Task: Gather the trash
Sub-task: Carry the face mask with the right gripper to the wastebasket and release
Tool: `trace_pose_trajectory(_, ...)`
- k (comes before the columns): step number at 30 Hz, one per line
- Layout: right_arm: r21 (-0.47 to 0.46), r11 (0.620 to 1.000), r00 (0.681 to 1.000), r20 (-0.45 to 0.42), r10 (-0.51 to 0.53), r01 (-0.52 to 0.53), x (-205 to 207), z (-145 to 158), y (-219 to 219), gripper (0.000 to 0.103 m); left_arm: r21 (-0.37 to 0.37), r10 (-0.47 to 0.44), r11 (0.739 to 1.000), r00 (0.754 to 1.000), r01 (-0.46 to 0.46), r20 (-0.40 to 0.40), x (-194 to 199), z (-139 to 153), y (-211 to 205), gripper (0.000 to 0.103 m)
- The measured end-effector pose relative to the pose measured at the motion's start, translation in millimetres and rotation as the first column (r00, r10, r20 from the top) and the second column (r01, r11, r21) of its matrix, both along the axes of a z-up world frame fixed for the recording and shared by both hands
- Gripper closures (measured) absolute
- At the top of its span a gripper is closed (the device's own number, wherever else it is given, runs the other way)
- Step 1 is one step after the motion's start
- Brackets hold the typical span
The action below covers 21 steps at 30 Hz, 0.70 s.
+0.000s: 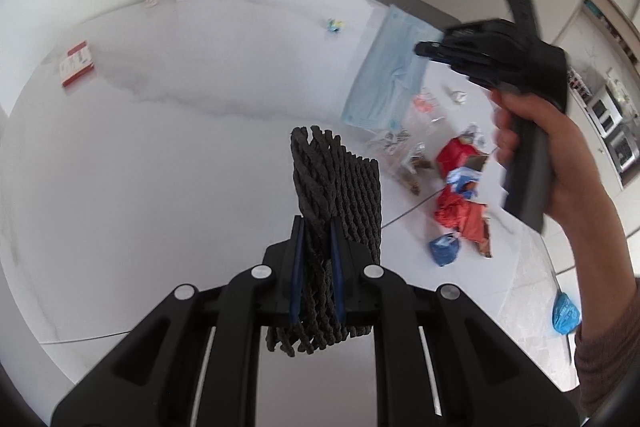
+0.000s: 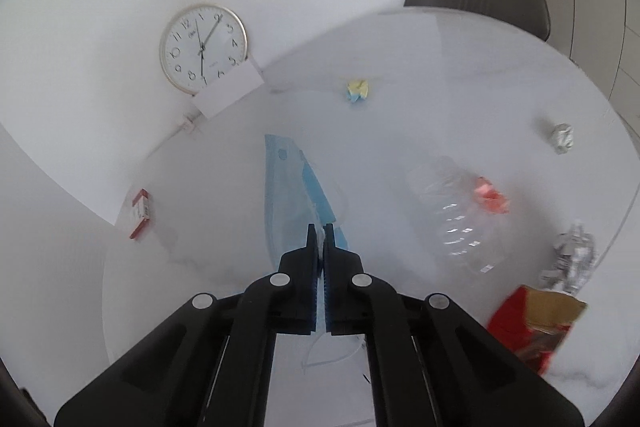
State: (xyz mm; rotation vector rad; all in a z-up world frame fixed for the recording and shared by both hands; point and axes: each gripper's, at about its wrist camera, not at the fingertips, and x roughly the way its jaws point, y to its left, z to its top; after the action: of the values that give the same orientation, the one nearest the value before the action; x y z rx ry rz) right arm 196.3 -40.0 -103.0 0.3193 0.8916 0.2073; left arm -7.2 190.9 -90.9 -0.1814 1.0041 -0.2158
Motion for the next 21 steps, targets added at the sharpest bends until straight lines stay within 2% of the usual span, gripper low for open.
trace_pose_trajectory(3, -0.009, 0.999, 0.998, 0.057, -0.04, 0.041, -59.5, 38.1, -44.9, 0.1, 0.006, -0.066, 0.998, 0.997, 0.066, 0.027, -4.0, 13.9, -23.5, 0.09)
trace_pose_trajectory(6, -0.06, 0.993, 0.991, 0.092, -0.097, 0.103, -129.3, 66.7, -95.2, 0.1, 0.01, -0.142, 0.99, 0.989, 0.142, 0.048, -8.7, 26.0, -51.7, 0.09)
trace_pose_trajectory(8, -0.117, 0.98, 0.985, 0.09, -0.148, 0.158, -174.6, 75.1, -128.3, 0.1, 0.017, -0.199, 0.98, 0.978, 0.199, 0.063, -13.2, 33.4, -75.4, 0.09)
trace_pose_trajectory(10, -0.172, 0.962, 0.977, 0.056, -0.206, 0.213, -211.2, 69.8, -156.7, 0.1, 0.013, -0.25, 0.968, 0.966, 0.25, 0.065, -17.9, 38.7, -100.4, 0.09)
trace_pose_trajectory(13, -0.206, 0.937, 0.956, -0.018, -0.293, 0.283, -255.7, 45.9, -196.2, 0.1, -0.003, -0.307, 0.951, 0.949, 0.308, 0.066, -26.0, 44.5, -135.4, 0.09)
trace_pose_trajectory(16, -0.212, 0.918, 0.926, -0.1, -0.363, 0.337, -283.6, 4.1, -228.6, 0.1, -0.002, -0.36, 0.933, 0.93, 0.361, 0.07, -36.9, 49.5, -172.7, 0.09)
trace_pose_trajectory(21, -0.215, 0.909, 0.882, -0.243, -0.405, 0.358, -299.9, -95.9, -269.1, 0.098, 0.017, -0.445, 0.895, 0.894, 0.445, 0.055, -57.0, 48.3, -232.9, 0.09)
